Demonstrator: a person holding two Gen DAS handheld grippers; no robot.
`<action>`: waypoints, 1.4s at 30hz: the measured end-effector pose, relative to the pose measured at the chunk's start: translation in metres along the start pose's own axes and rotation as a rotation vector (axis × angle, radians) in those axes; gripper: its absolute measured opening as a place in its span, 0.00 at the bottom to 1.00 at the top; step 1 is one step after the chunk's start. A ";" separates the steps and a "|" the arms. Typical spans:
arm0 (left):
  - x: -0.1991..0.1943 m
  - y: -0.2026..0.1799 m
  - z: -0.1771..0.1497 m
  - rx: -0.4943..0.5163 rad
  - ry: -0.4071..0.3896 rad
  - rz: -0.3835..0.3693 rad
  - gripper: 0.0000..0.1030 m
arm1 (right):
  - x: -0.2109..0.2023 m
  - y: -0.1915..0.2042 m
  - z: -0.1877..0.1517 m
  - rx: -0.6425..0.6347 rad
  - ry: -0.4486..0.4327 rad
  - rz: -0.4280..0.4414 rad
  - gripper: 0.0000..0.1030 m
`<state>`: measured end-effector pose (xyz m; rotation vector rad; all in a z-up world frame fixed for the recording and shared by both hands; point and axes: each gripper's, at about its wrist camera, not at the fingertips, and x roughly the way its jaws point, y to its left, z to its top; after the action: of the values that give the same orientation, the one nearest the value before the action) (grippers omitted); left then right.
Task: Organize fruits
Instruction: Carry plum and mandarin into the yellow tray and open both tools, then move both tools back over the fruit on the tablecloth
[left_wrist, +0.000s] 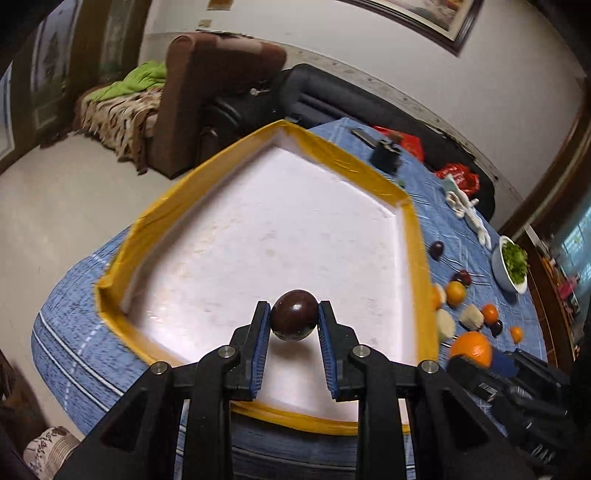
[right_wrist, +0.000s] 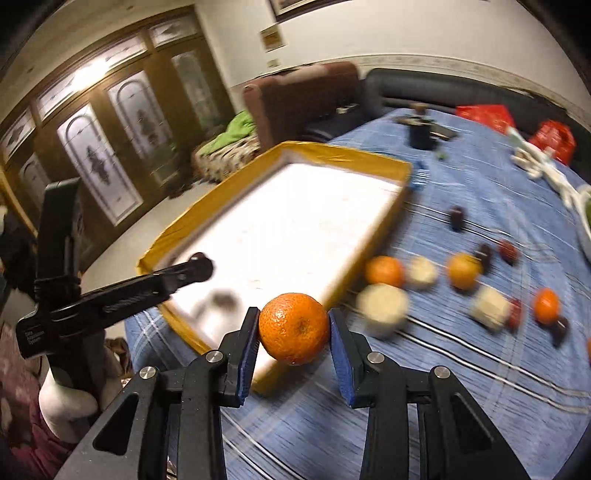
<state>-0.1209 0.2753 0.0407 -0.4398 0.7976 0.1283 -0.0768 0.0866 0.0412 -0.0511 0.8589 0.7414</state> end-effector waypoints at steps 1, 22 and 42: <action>-0.001 0.006 0.000 -0.007 0.000 0.000 0.24 | 0.007 0.006 0.002 -0.013 0.010 0.005 0.40; -0.032 0.023 0.005 -0.086 -0.060 -0.016 0.67 | 0.021 0.028 0.005 -0.058 -0.006 -0.013 0.65; -0.014 -0.087 -0.024 0.176 0.033 -0.111 0.71 | -0.069 -0.139 -0.055 0.236 -0.045 -0.263 0.66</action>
<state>-0.1224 0.1877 0.0645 -0.3196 0.8073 -0.0521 -0.0574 -0.0758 0.0190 0.0621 0.8715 0.3914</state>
